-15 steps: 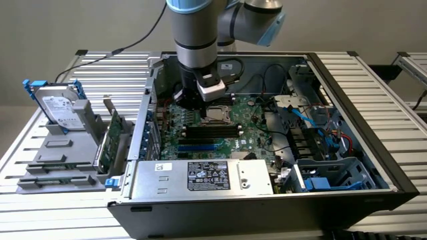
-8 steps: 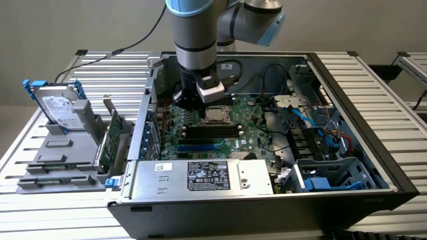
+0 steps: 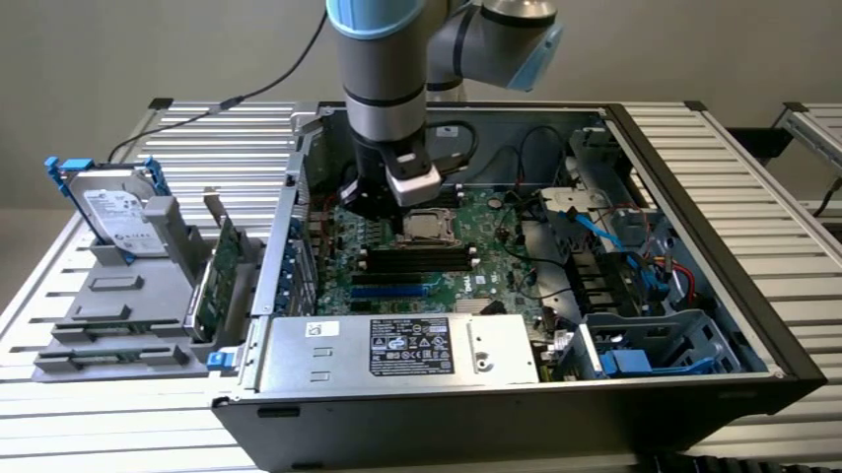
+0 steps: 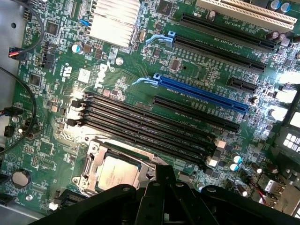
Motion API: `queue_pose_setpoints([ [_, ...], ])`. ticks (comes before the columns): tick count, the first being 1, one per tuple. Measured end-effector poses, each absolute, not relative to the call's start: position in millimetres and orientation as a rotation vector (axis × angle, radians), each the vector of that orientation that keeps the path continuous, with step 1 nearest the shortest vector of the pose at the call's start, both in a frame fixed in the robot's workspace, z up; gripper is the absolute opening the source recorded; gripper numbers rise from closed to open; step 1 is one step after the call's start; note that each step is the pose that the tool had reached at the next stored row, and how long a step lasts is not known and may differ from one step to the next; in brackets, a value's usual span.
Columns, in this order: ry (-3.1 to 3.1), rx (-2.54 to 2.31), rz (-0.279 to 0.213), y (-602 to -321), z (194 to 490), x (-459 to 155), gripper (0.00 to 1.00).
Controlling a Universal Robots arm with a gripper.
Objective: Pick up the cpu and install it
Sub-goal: 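Install the second cpu locking lever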
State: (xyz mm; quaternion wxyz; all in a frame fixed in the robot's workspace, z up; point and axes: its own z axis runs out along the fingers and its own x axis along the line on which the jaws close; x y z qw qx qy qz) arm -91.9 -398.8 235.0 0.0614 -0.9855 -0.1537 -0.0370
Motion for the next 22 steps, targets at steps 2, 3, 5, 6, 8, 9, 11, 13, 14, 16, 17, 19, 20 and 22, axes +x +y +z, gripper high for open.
queue_pose_setpoints([
  [2, -0.464, -2.977, -0.110, -399, 234, -92, 0.11],
  [3, -0.464, -2.975, -0.110, -399, 233, -92, 0.11],
  [5, -0.463, -2.973, -0.110, -399, 231, -92, 0.11],
  [6, -0.463, -2.972, -0.111, -399, 230, -92, 0.11],
  [8, -0.463, -2.970, -0.111, -399, 228, -92, 0.11],
  [9, -0.462, -2.969, -0.111, -399, 227, -93, 0.11],
  [11, -0.462, -2.967, -0.111, -399, 226, -93, 0.11],
  [13, -0.462, -2.966, -0.111, -399, 225, -93, 0.11],
  [14, -0.461, -2.966, -0.110, -399, 224, -93, 0.11],
  [16, -0.461, -2.966, -0.109, -399, 224, -93, 0.11],
  [17, -0.461, -2.966, -0.108, -399, 223, -93, 0.11],
  [19, -0.461, -2.965, -0.108, -399, 222, -93, 0.11],
  [20, -0.461, -2.965, -0.107, -399, 222, -93, 0.11],
  [22, -0.461, -2.964, -0.106, -399, 221, -93, 0.11],
])
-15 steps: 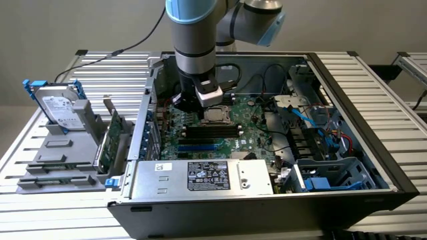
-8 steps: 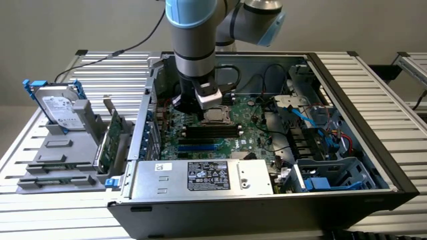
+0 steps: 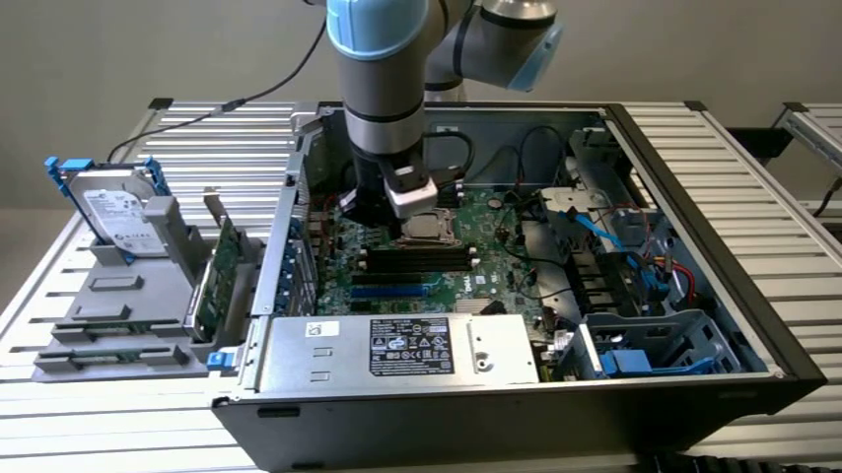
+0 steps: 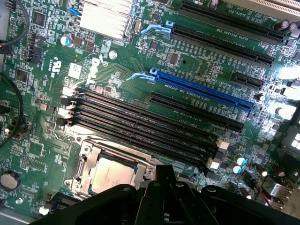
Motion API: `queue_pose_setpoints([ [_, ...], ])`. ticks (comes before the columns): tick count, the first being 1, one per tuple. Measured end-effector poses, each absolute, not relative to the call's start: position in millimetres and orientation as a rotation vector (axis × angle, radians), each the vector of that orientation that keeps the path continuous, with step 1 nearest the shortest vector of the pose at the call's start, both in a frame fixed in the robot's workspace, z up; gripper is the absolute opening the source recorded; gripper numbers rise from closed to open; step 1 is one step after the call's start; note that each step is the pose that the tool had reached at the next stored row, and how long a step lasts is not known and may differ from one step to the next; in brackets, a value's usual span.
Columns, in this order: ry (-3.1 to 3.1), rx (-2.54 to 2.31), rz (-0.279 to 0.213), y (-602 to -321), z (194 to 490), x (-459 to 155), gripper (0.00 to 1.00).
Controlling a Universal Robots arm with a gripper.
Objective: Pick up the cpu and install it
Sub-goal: 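Install the second cpu locking lever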
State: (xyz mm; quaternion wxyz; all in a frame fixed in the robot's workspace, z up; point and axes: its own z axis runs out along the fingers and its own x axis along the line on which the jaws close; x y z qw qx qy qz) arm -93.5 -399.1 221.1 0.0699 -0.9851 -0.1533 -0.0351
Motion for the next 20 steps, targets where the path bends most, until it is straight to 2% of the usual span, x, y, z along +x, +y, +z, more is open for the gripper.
queue_pose_setpoints([
  [20, -0.455, -2.940, -0.087, -399.1, 216.6, -93.7, 0.11],
])
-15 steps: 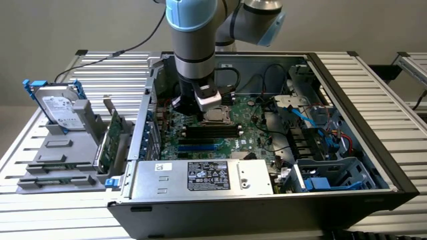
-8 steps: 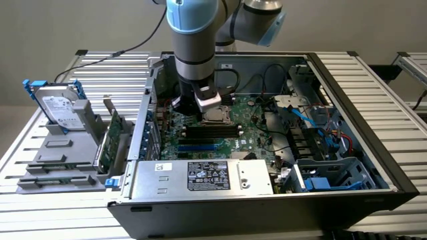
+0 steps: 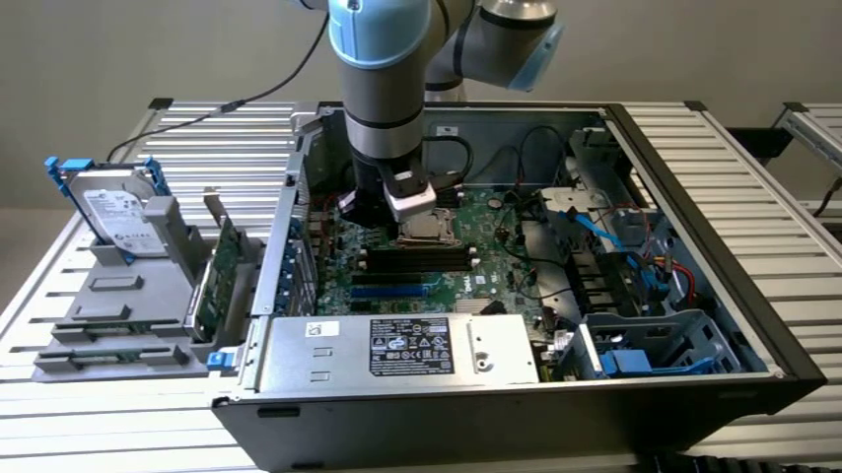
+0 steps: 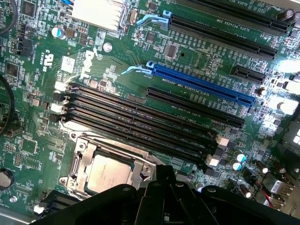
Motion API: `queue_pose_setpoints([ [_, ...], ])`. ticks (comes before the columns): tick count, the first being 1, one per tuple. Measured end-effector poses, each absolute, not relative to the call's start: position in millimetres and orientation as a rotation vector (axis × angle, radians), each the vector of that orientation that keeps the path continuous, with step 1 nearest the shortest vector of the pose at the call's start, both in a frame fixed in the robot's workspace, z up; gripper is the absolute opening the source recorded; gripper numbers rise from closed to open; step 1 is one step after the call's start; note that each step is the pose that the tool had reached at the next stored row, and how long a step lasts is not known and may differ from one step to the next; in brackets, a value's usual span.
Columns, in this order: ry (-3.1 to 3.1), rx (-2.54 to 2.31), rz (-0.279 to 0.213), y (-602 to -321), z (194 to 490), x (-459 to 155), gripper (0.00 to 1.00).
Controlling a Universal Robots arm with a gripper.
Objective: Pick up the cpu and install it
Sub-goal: 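Install the second cpu locking lever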
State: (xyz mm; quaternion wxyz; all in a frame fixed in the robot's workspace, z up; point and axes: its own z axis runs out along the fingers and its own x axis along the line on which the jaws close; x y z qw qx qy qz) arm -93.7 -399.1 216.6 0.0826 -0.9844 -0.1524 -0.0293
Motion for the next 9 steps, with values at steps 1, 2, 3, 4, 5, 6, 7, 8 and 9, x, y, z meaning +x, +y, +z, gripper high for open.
queue_pose_setpoints([
  [1, -0.456, -2.940, -0.088, -399.1, 216.8, -93.7, 0.11],
  [2, -0.457, -2.940, -0.087, -399.1, 217.5, -93.7, 0.11],
  [3, -0.457, -2.939, -0.087, -399.1, 218.4, -93.8, 0.11],
  [4, -0.458, -2.939, -0.087, -399.1, 219.5, -93.8, 0.11],
  [5, -0.459, -2.939, -0.087, -399.1, 220.5, -93.7, 0.11],
  [6, -0.460, -2.939, -0.087, -399.1, 221.5, -93.8, 0.11],
  [7, -0.462, -2.939, -0.087, -399.1, 222.3, -93.8, 0.11],
  [8, -0.463, -2.939, -0.087, -399.1, 223.0, -93.8, 0.11],
  [9, -0.464, -2.938, -0.087, -399.1, 223.7, -93.8, 0.11],
])
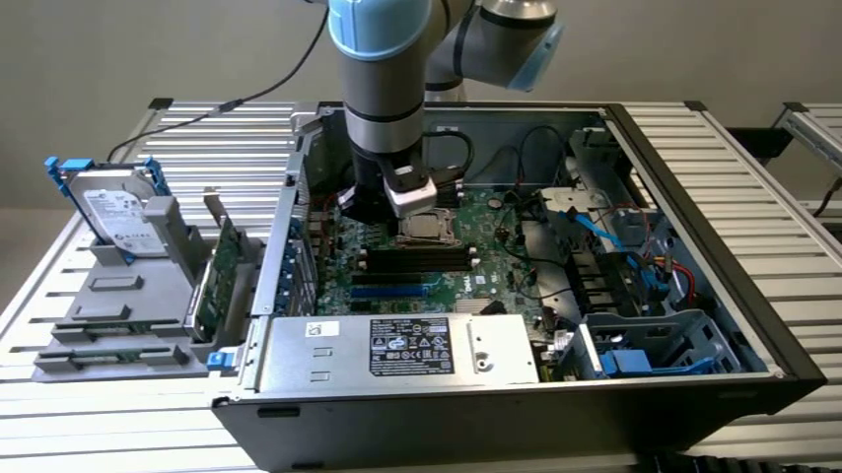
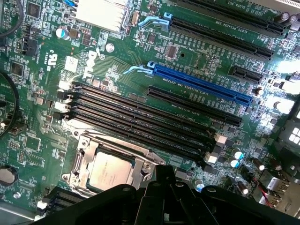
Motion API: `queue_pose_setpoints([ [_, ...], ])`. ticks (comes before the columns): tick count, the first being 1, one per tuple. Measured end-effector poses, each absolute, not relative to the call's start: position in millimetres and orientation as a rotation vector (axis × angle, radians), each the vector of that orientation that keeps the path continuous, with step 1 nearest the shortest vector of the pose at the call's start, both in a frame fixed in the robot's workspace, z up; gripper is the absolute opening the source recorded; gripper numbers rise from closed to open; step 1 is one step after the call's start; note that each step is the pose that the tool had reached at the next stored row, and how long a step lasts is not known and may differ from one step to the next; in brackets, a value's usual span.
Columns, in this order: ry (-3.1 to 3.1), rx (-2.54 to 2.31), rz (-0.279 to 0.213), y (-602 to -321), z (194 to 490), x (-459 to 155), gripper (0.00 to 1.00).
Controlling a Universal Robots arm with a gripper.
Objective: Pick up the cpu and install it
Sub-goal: 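Install the second cpu locking lever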
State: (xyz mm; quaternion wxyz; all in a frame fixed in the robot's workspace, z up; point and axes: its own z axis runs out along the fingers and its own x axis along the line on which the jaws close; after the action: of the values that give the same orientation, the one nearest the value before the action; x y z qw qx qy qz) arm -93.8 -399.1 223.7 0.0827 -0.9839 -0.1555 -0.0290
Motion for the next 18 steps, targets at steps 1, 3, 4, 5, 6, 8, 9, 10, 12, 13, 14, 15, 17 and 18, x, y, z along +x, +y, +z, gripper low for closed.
queue_pose_setpoints([
  [1, -0.466, -2.938, -0.086, -399, 224, -94, 0.11],
  [3, -0.469, -2.938, -0.086, -399, 226, -94, 0.11],
  [4, -0.470, -2.937, -0.086, -399, 227, -94, 0.11],
  [5, -0.472, -2.937, -0.085, -399, 228, -94, 0.11],
  [6, -0.472, -2.937, -0.085, -399, 230, -94, 0.11],
  [8, -0.474, -2.937, -0.084, -399, 232, -94, 0.11],
  [9, -0.474, -2.936, -0.084, -399, 234, -93, 0.11],
  [10, -0.474, -2.937, -0.084, -399, 235, -93, 0.11],
  [12, -0.475, -2.936, -0.084, -399, 237, -93, 0.11],
  [13, -0.475, -2.936, -0.084, -399, 238, -93, 0.11],
  [14, -0.476, -2.936, -0.084, -399, 240, -93, 0.11],
  [15, -0.476, -2.936, -0.084, -399, 241, -93, 0.11],
  [17, -0.478, -2.936, -0.083, -399, 244, -93, 0.11],
  [18, -0.478, -2.936, -0.083, -399, 246, -93, 0.11],
])
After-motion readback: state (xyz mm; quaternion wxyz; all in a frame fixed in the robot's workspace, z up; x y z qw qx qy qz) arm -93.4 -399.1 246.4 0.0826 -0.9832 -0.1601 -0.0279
